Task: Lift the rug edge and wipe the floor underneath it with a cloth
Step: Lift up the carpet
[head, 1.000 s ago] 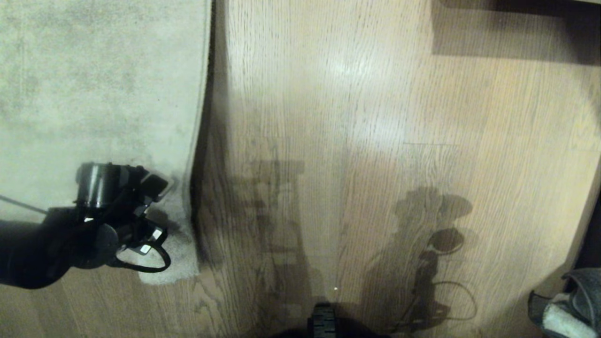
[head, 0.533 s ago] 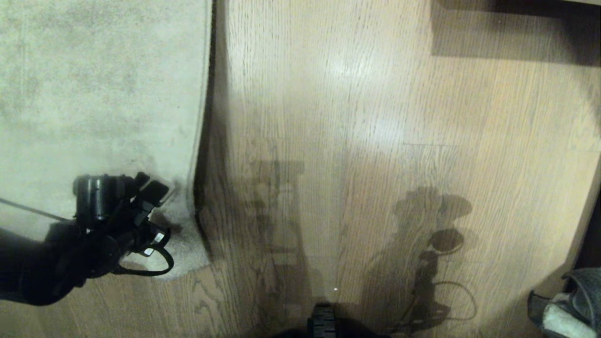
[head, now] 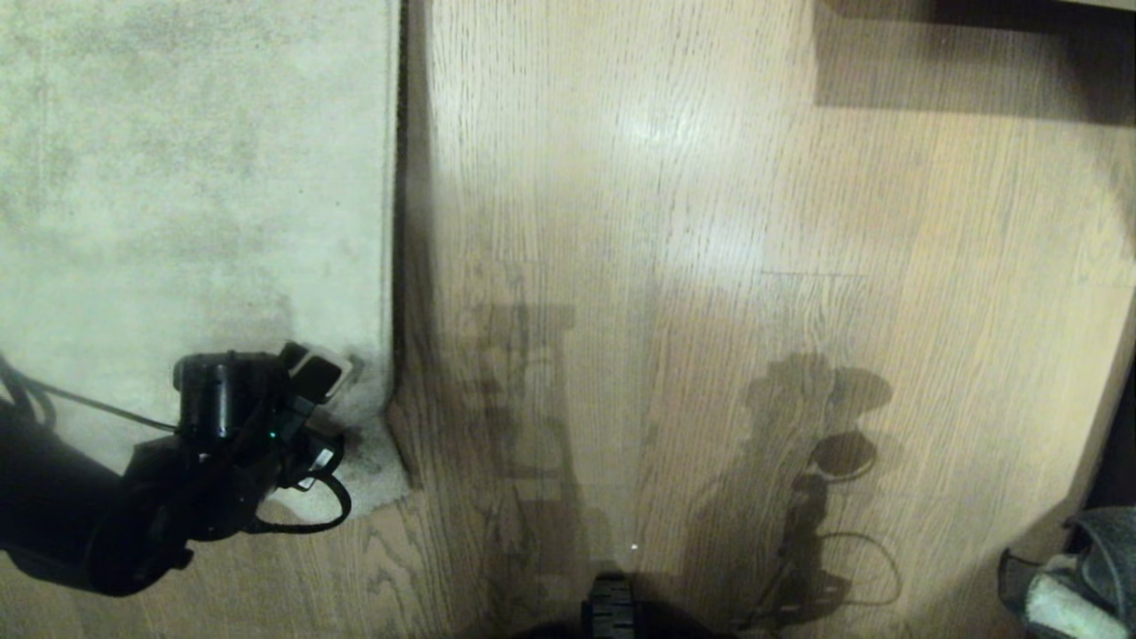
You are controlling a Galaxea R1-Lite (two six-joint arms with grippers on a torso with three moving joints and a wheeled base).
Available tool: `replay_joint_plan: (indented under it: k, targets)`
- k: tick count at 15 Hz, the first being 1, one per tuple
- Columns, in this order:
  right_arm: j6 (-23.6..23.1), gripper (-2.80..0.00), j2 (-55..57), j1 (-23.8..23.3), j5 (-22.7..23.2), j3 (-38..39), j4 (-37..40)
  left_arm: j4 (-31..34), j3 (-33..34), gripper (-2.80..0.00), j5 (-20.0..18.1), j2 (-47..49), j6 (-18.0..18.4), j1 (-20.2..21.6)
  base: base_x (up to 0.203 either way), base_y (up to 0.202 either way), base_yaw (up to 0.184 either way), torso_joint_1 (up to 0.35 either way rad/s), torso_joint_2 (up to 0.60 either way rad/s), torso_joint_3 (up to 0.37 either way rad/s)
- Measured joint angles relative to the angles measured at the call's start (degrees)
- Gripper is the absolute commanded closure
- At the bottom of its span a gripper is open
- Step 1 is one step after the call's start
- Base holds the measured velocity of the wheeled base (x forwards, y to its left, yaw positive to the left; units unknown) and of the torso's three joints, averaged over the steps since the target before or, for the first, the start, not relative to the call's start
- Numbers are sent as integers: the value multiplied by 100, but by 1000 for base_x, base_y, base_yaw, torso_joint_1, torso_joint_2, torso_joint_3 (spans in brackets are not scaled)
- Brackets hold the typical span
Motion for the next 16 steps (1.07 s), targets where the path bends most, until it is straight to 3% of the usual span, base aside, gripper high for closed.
replay_joint_plan:
  k: [7,12,16]
  targets:
    - [0,0,0,0,0,0,0,295,-134,-280,50,-650,-224,-413,0,0,0,0,0,0]
    - [-2,0,0,2,-2,0,-2,564,-492,-280,48,-1154,-830,-912,0,0,0,0,0,0]
    - [0,0,0,-1,-2,0,2,675,-747,-280,18,-1426,-909,-1072,0,0,0,0,0,0]
